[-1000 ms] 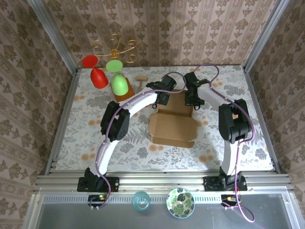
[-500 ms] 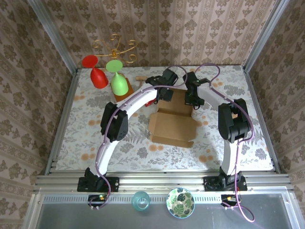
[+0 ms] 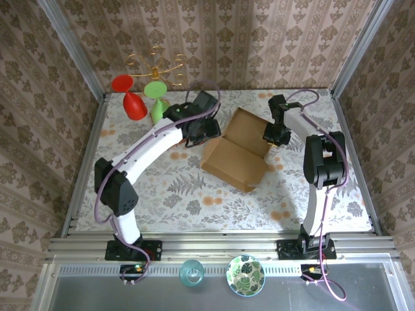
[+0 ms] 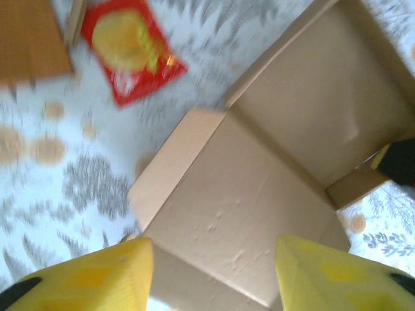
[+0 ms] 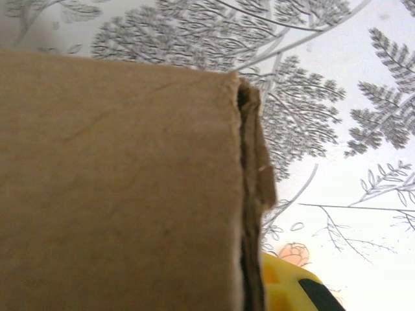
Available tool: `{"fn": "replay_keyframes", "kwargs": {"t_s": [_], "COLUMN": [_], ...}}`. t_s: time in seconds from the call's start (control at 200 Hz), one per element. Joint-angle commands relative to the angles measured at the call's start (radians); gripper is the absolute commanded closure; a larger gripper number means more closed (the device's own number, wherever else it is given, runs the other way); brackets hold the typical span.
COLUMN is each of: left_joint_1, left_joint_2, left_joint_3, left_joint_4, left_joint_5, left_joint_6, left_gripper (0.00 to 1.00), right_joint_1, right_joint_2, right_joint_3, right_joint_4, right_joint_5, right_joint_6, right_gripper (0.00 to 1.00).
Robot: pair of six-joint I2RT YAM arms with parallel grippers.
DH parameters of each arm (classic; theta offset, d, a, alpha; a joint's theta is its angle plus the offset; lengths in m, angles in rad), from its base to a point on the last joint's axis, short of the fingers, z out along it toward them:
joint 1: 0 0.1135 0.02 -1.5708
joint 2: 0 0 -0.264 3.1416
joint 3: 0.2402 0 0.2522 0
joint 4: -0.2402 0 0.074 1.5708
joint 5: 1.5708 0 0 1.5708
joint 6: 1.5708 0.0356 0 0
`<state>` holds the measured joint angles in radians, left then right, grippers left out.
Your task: Fold the paper box
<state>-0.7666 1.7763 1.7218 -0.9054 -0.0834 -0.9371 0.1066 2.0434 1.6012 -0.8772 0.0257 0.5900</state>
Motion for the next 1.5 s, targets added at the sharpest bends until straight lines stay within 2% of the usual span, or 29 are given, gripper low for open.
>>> {"fn": "replay_keyframes", "kwargs": {"t_s": [0.0,0.075,0.185,0.335,0.535,0.715,0.87,1.01,1.115,1.235,1.34,1.49], "left_joint_1": [-0.018,-0.016,-0.021,-0.045,-0.043,-0.047,-0.058,-0.058,-0.057,-0.053,-0.055,-0.069], "left_joint_2": [-0.065,-0.099,-0.094,-0.040,-0.006,0.013,-0.045,-0.115,-0.141,-0.119,-0.087,-0.054], "left_joint_3": [-0.209,-0.327,-0.381,-0.316,-0.358,-0.329,-0.351,-0.469,-0.557,-0.590,-0.557,-0.495], "left_joint_4": [0.093,0.207,0.305,0.198,0.310,0.245,0.185,0.342,0.486,0.584,0.583,0.464], "left_joint_5": [0.123,0.167,0.206,0.190,0.178,0.164,0.113,0.126,0.133,0.144,0.137,0.112], "left_joint_6": [-0.203,-0.259,-0.313,-0.324,-0.374,-0.416,-0.486,-0.574,-0.611,-0.625,-0.614,-0.614], "left_gripper": [0.42,0.40,0.38,0.38,0.39,0.45,0.38,0.33,0.33,0.37,0.45,0.72], "right_joint_1": [-0.022,-0.040,-0.046,-0.048,-0.048,-0.050,-0.053,-0.058,-0.062,-0.061,-0.061,-0.061], "right_joint_2": [0.068,0.075,0.078,0.078,0.069,0.058,0.057,0.057,0.061,0.060,0.054,0.042], "right_joint_3": [-0.006,-0.010,-0.005,0.000,-0.017,-0.039,-0.047,-0.057,-0.065,-0.069,-0.073,-0.088], "right_joint_4": [-0.108,-0.111,-0.123,-0.129,-0.120,-0.111,-0.105,-0.093,-0.086,-0.080,-0.078,-0.071], "right_joint_5": [-0.026,-0.052,-0.055,-0.063,-0.086,-0.092,-0.095,-0.111,-0.124,-0.132,-0.135,-0.136], "right_joint_6": [0.027,0.040,0.045,0.051,0.067,0.077,0.082,0.092,0.100,0.105,0.108,0.113], "right_gripper": [1.00,1.00,1.00,1.00,1.00,1.00,1.00,1.00,1.00,1.00,1.00,1.00]}}
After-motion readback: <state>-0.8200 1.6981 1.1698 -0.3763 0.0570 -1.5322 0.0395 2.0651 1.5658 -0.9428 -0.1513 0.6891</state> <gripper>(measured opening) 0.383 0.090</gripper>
